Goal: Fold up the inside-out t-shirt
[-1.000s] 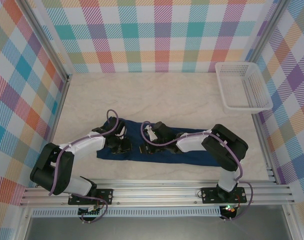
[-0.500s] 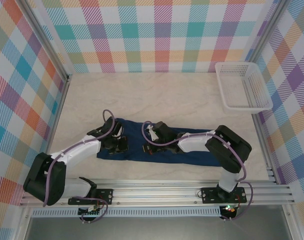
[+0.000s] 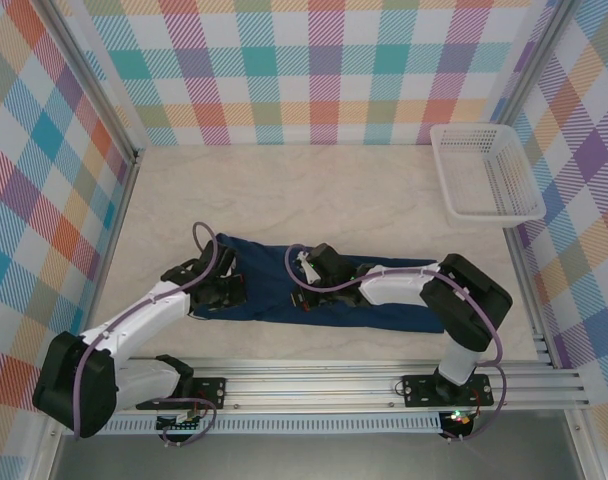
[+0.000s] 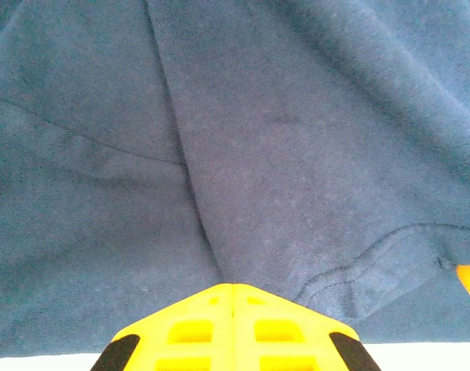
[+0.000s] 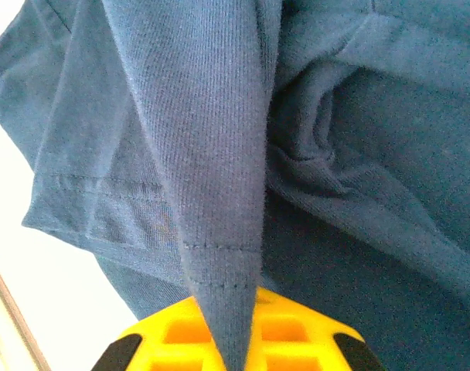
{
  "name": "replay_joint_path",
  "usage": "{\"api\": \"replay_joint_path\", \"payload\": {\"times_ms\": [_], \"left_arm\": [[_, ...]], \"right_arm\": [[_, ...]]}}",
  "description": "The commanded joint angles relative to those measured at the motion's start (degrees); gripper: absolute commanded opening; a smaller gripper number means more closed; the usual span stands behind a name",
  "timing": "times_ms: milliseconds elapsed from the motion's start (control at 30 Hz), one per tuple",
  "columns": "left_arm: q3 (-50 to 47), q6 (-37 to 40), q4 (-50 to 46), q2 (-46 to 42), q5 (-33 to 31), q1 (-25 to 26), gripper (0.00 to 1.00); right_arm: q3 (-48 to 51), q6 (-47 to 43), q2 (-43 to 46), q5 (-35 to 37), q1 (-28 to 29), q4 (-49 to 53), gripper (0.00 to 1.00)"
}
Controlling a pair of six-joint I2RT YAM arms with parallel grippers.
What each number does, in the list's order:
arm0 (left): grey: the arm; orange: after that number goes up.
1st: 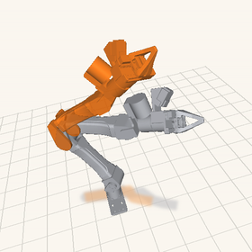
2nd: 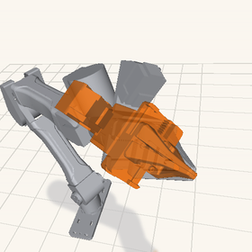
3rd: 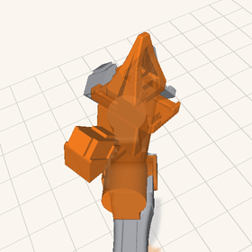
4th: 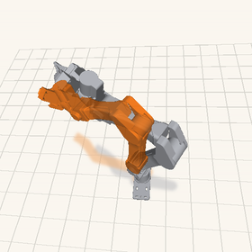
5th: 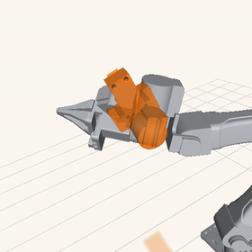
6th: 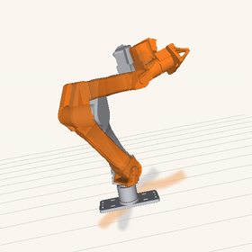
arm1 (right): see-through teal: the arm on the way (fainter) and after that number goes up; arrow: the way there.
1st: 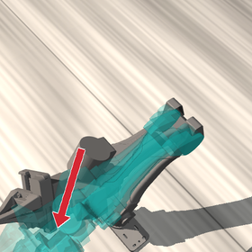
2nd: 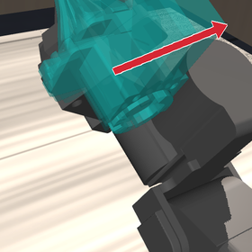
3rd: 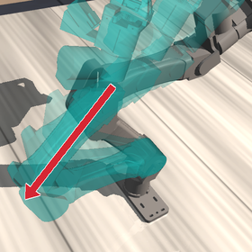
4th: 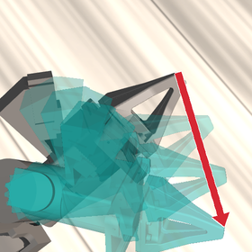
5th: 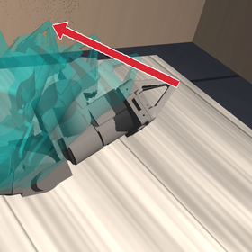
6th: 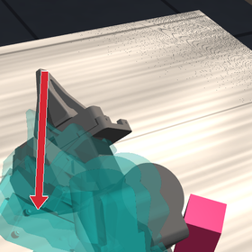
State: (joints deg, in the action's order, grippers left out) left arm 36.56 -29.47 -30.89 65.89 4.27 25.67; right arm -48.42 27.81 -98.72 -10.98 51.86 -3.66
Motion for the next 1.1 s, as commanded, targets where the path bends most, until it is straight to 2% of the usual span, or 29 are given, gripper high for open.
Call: {"api": "replay_joint_path", "payload": {"times_ms": [0,67,133,233,333,433,633,700,800,933,1067], "left_arm": [[-0.9,-1.1,2.2,0.2,4.2,-0.4,0.02],[-0.1,-0.7,3.5,1.9,5.6,0.6,0.11],[1.4,0.3,3.7,3.9,5.2,2.3,0.26],[3.1,1.4,4.0,6.4,3.7,5.1,0.41],[4.4,2.4,3.5,9.5,1.7,7.1,0.47],[4.8,2.9,4.3,11.9,1.4,8.2,0.48],[5.4,3.8,5.2,14.9,-0.2,8.8,0.41],[5.6,4.1,4.9,15.7,-1.0,8.9,0.33],[5.7,4.4,4.0,15.7,-2.2,8.9,0.16],[5.6,4.6,2.4,14.4,-4.4,8.9,0.02],[5.0,4.6,1.7,12.7,-6.2,8.4,0.00]], "right_arm": [[-1.4,-1.8,0.3,0.4,0.9,2.4,0.00],[-1.9,-1.8,0.0,0.5,1.1,2.3,0.00],[-2.3,-1.8,-0.4,0.4,1.1,2.2,0.00],[-2.6,-1.6,-0.9,0.3,1.1,2.0,0.00],[-2.3,-1.3,-0.9,0.5,1.1,1.9,0.00],[-2.0,-1.2,-0.9,0.8,1.2,1.8,0.00],[-1.8,-1.2,-0.8,1.0,1.2,1.8,0.00],[-1.7,-1.3,-0.9,1.0,1.2,1.8,0.00],[-1.4,-1.2,-0.8,1.2,1.1,1.8,0.00],[-1.1,-1.4,-0.6,2.1,1.1,2.5,0.00],[-1.4,-2.1,-0.1,3.3,1.1,3.9,0.00]]}}
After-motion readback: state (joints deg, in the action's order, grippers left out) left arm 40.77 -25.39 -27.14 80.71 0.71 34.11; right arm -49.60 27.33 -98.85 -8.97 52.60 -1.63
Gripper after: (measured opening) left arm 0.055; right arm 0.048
